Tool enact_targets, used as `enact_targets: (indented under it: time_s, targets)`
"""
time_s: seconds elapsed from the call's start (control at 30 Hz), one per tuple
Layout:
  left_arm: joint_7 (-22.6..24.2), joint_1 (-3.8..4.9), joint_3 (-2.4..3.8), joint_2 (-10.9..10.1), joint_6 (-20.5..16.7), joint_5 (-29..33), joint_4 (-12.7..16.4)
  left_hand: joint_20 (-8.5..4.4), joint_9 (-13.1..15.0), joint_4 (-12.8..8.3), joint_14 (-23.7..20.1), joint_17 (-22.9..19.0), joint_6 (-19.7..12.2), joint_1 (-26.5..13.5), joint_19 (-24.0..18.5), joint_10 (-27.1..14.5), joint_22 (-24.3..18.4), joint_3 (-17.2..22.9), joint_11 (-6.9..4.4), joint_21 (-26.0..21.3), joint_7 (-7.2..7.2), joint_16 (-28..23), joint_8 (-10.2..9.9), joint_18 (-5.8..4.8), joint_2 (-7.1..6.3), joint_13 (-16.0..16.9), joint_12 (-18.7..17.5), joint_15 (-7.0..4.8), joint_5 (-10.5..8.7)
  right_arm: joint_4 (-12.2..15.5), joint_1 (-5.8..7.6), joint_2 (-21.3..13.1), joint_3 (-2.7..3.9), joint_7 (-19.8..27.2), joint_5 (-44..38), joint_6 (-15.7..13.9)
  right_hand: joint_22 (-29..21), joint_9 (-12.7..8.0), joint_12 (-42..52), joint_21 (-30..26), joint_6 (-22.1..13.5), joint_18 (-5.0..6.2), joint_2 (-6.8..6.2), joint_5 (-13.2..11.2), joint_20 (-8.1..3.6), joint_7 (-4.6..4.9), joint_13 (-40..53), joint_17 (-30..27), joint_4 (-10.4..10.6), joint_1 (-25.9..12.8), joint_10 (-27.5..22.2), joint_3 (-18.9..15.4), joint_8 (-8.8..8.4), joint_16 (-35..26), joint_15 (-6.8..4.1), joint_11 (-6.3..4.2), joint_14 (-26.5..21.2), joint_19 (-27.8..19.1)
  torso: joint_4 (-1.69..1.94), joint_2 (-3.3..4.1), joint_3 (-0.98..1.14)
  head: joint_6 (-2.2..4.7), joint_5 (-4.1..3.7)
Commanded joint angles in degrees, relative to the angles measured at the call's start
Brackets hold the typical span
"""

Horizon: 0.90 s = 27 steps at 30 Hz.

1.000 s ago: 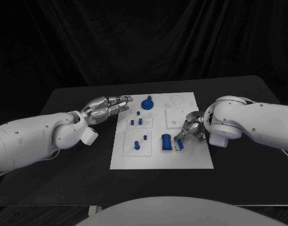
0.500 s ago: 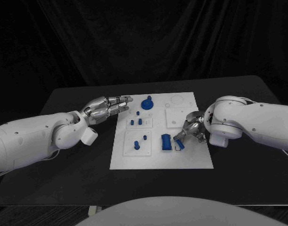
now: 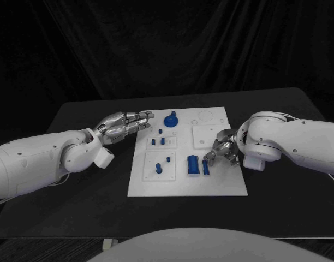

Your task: Assemble the parts on the task board

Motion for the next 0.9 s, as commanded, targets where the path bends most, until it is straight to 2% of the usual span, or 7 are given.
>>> enact_targets:
  time_s: [0.03,0.17,0.37,0.63,0.73,0.8,0.9]
  targets:
    - [0.5,-0.09,0.06,0.08,0.71,0.26,0.09,0.36,0.06,-0.45,-0.02,-0.05,0.51,0.38,-0.06,-0.04,-0.06,-0.01,0.37,-0.2,0.67,-0.21,0.23,0.32,-0.13,0.05,0.17,0.55,0.36,0.01,-0.15,0.03,0.02,-0.7,-0.4,0.18,2.77,0.11,0.15,-0.54,0.22,0.66,-0.1,0.6,-0.15,-0.25,15.06,-0.36,-0.37,0.51,6.06,0.62,0.08,-0.45,-0.3,-0.15,0.61,0.04,0.02,0.03,0.01,-0.01,0.04]
    - [0.5,-0.09,0.06,0.08,0.74,0.26,0.09,0.37,0.06,-0.51,-0.02,-0.05,0.52,0.37,-0.06,-0.05,-0.06,0.01,0.37,-0.2,0.67,-0.21,0.24,0.32,-0.14,0.04,0.14,0.56,0.49,0.0,-0.15,0.07,0.02,-0.69,-0.41,0.24,2.74,0.27,0.15,-0.82,0.19,0.67,-0.44,1.84,-0.18,-0.28,15.06,-0.6,-1.57,1.5,6.06,1.61,0.13,-0.66,-0.34,-0.2,0.58,0.06,0.01,0.01,0.0,-0.01,0.04]
    - [0.5,-0.1,0.06,0.1,0.8,0.26,0.08,0.37,0.06,-0.51,-0.02,-0.05,0.52,0.37,-0.06,-0.05,-0.06,0.01,0.37,-0.2,0.67,-0.21,0.24,0.32,-0.14,0.04,0.14,0.56,0.49,0.22,-0.16,-0.18,0.02,-0.6,-0.41,-0.29,2.6,0.42,0.15,-1.52,0.18,0.71,-1.53,0.01,-0.1,-0.1,15.06,-0.99,-1.53,0.46,6.06,1.3,0.14,-0.99,-0.22,-0.04,0.52,0.04,-0.01,-0.01,0.0,-0.01,0.08]
    - [0.93,-0.1,0.06,-0.12,0.63,0.26,0.27,0.37,0.07,-0.6,-0.02,-0.05,0.55,0.36,-0.06,-0.04,-0.06,0.06,0.38,-0.2,0.68,-0.21,0.27,0.32,-0.13,0.05,0.17,0.57,0.64,3.53,-0.13,-3.23,0.03,1.17,-0.2,-5.85,2.83,0.71,0.15,-1.18,0.3,0.62,-3.18,-12.85,0.04,-0.03,15.06,-0.17,1.53,-3.33,6.06,-1.97,0.25,-0.66,-0.1,0.06,0.82,0.44,0.01,0.01,0.01,-0.01,0.28]
    - [1.24,-0.1,0.06,-0.3,0.45,0.26,0.37,0.38,0.08,-0.64,-0.02,-0.05,0.64,0.35,-0.06,-0.02,-0.06,0.09,0.39,-0.2,0.69,-0.21,0.31,0.32,-0.12,0.06,0.23,0.57,0.7,6.07,0.07,-5.69,0.04,3.8,-0.15,-8.76,3.1,0.8,0.15,-0.45,0.02,0.51,-3.23,-14.82,0.03,-0.02,15.06,0.36,2.63,-3.81,6.06,-2.77,0.21,-0.36,-0.11,0.06,0.95,0.67,0.02,0.0,0.01,-0.01,0.45]
    - [1.5,-0.1,0.06,-0.4,0.33,0.26,0.42,0.38,0.08,-0.64,-0.02,-0.05,0.64,0.35,-0.06,-0.02,-0.06,0.09,0.39,-0.2,0.69,-0.21,0.31,0.32,-0.12,0.06,0.23,0.57,0.7,7.66,0.23,-7.17,0.04,6.08,-0.14,-10.82,3.44,0.76,0.15,0.64,-0.59,0.34,-3.1,-14.85,0.05,0.1,15.06,1.57,2.57,-2.82,6.06,-2.71,-0.04,0.34,-0.07,0.14,1.22,0.91,0.01,0.01,0.02,-0.01,0.5]
    - [1.92,-0.1,0.06,-0.5,0.15,0.26,0.51,0.4,0.1,-0.69,-0.02,-0.05,0.77,0.35,-0.06,0.01,-0.06,0.13,0.39,-0.2,0.68,-0.21,0.37,0.33,-0.09,0.07,0.33,0.59,0.76,10.35,0.38,-9.63,0.04,11.27,-0.66,-14.61,4.78,0.67,0.15,4.87,-1.54,-0.26,-2.57,-10.82,0.03,0.26,15.06,4.98,1.96,-0.02,6.06,-1.99,-0.13,2.46,-0.04,0.24,1.96,1.71,0.01,0.02,0.03,-0.01,0.5]
